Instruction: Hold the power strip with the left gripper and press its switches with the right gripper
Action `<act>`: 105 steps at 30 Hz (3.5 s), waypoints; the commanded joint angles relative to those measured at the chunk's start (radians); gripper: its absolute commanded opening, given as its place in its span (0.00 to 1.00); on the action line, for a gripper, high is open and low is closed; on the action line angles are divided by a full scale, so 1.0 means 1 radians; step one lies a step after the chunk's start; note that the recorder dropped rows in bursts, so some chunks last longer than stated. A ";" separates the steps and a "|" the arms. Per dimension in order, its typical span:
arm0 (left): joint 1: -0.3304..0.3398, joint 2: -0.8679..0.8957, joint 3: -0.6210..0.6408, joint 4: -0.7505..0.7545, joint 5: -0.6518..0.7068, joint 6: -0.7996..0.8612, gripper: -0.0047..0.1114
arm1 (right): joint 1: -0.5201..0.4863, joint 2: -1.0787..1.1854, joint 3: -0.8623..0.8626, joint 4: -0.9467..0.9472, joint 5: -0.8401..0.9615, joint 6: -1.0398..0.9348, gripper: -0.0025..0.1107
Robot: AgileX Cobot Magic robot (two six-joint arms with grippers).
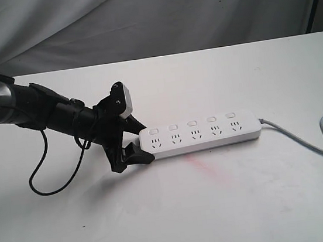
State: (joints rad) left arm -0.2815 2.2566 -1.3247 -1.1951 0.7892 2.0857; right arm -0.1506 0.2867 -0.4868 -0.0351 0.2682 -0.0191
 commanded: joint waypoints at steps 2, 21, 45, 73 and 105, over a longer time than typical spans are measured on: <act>-0.001 0.006 -0.004 0.023 -0.052 0.009 0.04 | 0.002 -0.057 0.121 -0.012 -0.022 0.019 0.02; -0.001 0.006 -0.004 0.023 -0.052 0.009 0.04 | 0.002 -0.287 0.364 -0.034 -0.060 0.019 0.02; -0.001 0.006 -0.004 0.023 -0.052 0.009 0.04 | 0.002 -0.287 0.487 -0.035 -0.014 0.019 0.02; -0.001 0.006 -0.004 0.023 -0.052 0.009 0.04 | 0.002 -0.287 0.487 -0.010 0.074 0.019 0.02; -0.001 0.006 -0.004 0.023 -0.052 0.009 0.04 | 0.002 -0.287 0.487 -0.007 0.074 0.019 0.02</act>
State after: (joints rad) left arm -0.2815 2.2566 -1.3247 -1.1951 0.7892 2.0857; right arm -0.1506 0.0062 -0.0037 -0.0498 0.3428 0.0000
